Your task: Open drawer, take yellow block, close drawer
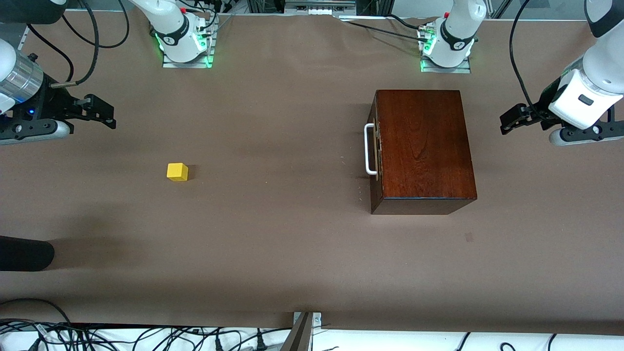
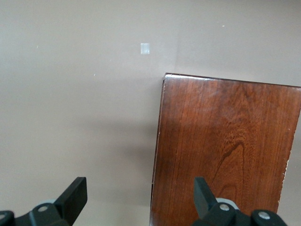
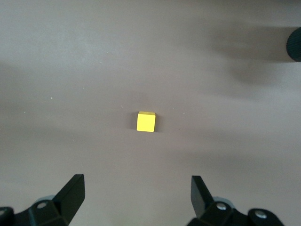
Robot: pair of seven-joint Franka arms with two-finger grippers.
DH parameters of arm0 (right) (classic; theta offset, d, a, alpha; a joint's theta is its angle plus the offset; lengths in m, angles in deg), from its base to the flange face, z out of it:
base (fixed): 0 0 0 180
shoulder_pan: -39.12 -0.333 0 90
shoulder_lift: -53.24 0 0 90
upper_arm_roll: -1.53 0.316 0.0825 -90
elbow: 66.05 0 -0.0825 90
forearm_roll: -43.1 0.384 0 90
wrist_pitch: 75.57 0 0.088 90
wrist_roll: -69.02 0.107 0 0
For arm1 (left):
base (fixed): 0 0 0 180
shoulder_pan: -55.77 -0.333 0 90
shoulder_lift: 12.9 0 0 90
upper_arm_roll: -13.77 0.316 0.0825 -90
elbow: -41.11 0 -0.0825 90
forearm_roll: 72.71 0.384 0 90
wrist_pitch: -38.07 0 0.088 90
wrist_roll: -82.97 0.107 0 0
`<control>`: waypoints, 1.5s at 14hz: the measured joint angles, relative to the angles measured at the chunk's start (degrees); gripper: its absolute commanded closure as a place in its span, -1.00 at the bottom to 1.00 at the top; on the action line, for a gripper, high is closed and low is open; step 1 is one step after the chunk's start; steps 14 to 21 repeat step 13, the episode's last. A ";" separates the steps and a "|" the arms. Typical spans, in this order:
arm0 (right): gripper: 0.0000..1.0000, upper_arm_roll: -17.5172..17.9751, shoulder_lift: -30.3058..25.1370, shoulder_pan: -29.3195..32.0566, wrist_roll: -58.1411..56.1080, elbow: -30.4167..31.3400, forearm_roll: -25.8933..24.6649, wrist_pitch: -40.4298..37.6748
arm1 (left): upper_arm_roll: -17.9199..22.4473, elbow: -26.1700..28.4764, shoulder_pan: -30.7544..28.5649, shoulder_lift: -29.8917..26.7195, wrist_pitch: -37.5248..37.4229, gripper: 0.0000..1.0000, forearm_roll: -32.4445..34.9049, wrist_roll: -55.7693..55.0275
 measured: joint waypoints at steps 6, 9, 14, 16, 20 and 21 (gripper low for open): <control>-1.00 0.00 0.03 0.00 0.00 -0.01 0.00 0.56 | 1.49 5.48 -0.03 -3.59 3.15 -1.00 -0.12 4.40; -1.00 0.00 0.04 0.00 -0.01 -0.03 -0.16 1.03 | 1.59 6.12 -0.03 -4.01 3.24 -1.00 -0.12 5.07; -1.00 0.00 0.04 0.00 -0.01 -0.04 -0.17 1.15 | 1.59 6.10 -0.01 -4.02 2.80 -1.00 -0.12 5.15; -1.00 0.00 0.04 0.00 -0.01 -0.04 -0.17 1.15 | 1.59 6.10 -0.01 -4.02 2.80 -1.00 -0.12 5.15; -1.00 0.00 0.04 0.00 -0.01 -0.04 -0.17 1.15 | 1.59 6.10 -0.01 -4.02 2.80 -1.00 -0.12 5.15; -1.00 0.00 0.04 0.00 -0.01 -0.04 -0.17 1.15 | 1.59 6.10 -0.01 -4.02 2.80 -1.00 -0.12 5.15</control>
